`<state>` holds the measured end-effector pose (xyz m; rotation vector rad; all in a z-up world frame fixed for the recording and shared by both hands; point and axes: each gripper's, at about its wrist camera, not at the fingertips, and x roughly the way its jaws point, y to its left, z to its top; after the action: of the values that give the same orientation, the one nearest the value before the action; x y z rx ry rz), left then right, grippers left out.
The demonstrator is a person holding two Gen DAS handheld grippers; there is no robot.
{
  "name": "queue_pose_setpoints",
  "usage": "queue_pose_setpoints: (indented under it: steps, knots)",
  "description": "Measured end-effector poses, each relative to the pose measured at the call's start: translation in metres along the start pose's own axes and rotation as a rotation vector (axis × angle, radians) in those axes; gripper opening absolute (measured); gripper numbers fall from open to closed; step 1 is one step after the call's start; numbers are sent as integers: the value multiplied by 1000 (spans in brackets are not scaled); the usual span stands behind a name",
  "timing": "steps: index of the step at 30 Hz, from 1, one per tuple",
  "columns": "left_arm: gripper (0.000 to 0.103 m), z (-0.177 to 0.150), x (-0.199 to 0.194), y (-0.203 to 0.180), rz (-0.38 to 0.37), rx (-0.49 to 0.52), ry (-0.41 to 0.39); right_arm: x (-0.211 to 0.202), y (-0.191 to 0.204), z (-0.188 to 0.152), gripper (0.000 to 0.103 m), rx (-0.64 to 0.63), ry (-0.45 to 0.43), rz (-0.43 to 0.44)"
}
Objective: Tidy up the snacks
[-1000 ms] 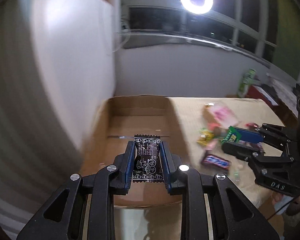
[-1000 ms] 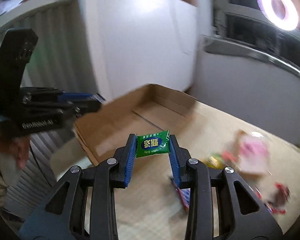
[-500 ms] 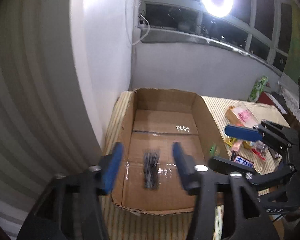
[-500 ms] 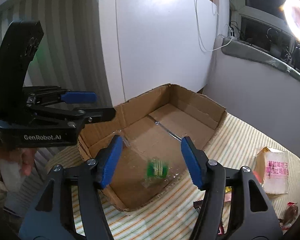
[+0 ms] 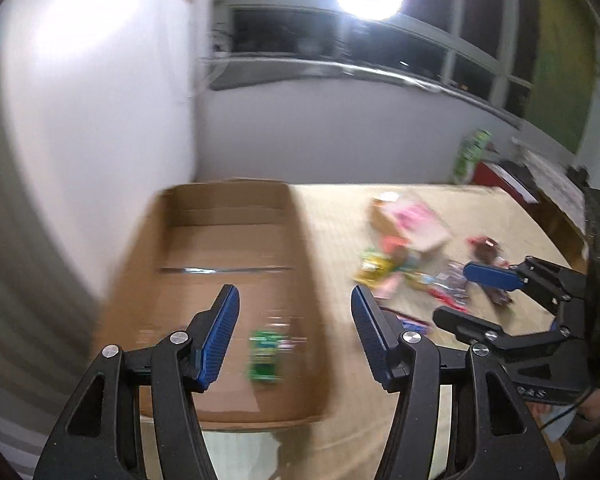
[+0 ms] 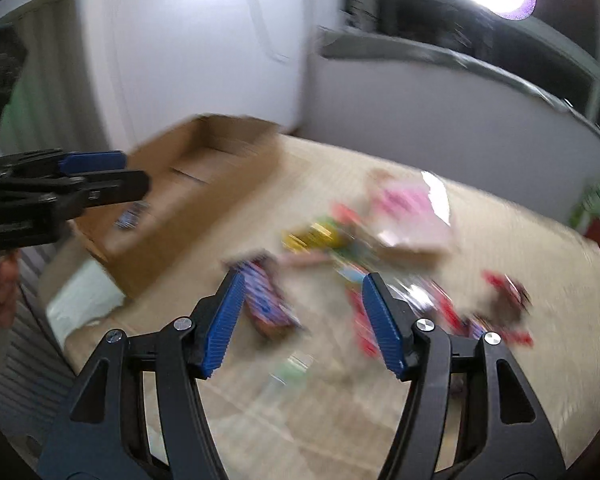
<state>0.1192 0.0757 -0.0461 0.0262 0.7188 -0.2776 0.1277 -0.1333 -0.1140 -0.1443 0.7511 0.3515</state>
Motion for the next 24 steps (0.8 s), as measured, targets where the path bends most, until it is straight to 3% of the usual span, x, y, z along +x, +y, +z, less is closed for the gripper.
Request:
queue_pose_setpoints:
  steps: [7,14,18,24]
  knots:
    - [58,-8,29,-71,-94,91,60,-16,-67,-33,64,124,30,-88]
    - [58,-16,54,-113,-122,136,124,-16,-96,-49,64,174,39,-104]
    - [58,-21,66,-114,-49,109,143,-8,-101,-52,64,189,46,-88]
    - [58,-34,68,-85,95,-105,181,18,-101,-47,64,209,86,-85]
